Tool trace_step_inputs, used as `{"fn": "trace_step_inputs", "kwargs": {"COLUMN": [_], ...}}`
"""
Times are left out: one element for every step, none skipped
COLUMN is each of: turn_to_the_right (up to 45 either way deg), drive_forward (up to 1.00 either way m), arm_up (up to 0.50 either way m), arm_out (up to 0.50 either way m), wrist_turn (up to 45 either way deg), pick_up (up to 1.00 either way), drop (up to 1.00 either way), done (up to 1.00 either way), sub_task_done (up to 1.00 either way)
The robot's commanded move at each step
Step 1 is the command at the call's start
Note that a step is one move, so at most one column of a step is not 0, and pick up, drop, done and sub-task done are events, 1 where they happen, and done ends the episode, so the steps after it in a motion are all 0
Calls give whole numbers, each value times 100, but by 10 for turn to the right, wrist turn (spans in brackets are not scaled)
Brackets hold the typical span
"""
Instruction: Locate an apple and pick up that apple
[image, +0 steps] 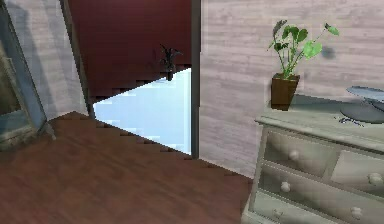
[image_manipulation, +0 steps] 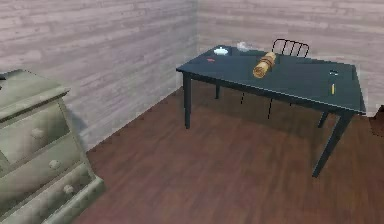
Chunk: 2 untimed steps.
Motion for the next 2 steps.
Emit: {"fn": "trace_step_inputs", "kwargs": {"turn_to_the_right": [-120,0], "drive_forward": [0,45], "arm_up": [0,0], "arm_out": [0,0], "wrist_turn": [0,0], "pick_up": [0,0], "drop": [0,0], "done": [0,0], "sub_task_done": [0,0]}}
